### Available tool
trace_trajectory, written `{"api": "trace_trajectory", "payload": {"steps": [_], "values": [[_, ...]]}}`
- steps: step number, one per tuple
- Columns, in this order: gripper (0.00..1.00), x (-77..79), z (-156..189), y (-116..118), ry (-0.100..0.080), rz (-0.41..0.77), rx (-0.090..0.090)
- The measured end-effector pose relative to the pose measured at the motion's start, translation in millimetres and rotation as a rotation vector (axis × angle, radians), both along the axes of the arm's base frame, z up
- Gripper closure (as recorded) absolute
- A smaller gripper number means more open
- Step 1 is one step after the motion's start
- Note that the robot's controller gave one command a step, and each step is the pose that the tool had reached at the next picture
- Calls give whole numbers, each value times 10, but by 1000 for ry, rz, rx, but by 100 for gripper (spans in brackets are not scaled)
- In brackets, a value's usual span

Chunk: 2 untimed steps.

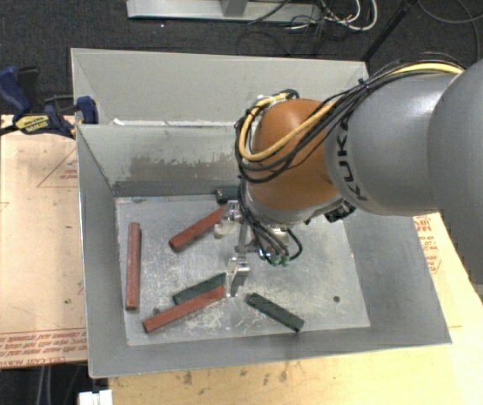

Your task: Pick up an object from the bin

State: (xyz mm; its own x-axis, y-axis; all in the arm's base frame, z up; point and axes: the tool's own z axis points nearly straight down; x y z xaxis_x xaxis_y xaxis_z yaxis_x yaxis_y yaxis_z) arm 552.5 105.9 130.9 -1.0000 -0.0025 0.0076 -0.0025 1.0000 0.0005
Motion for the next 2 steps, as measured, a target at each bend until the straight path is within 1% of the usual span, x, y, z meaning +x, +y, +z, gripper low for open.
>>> {"api": "trace_trajectory", "payload": {"steps": [1,2], "values": [[0,19,43,-4,-7,-2,1],[0,18,37,-4,-8,0,1]]}}
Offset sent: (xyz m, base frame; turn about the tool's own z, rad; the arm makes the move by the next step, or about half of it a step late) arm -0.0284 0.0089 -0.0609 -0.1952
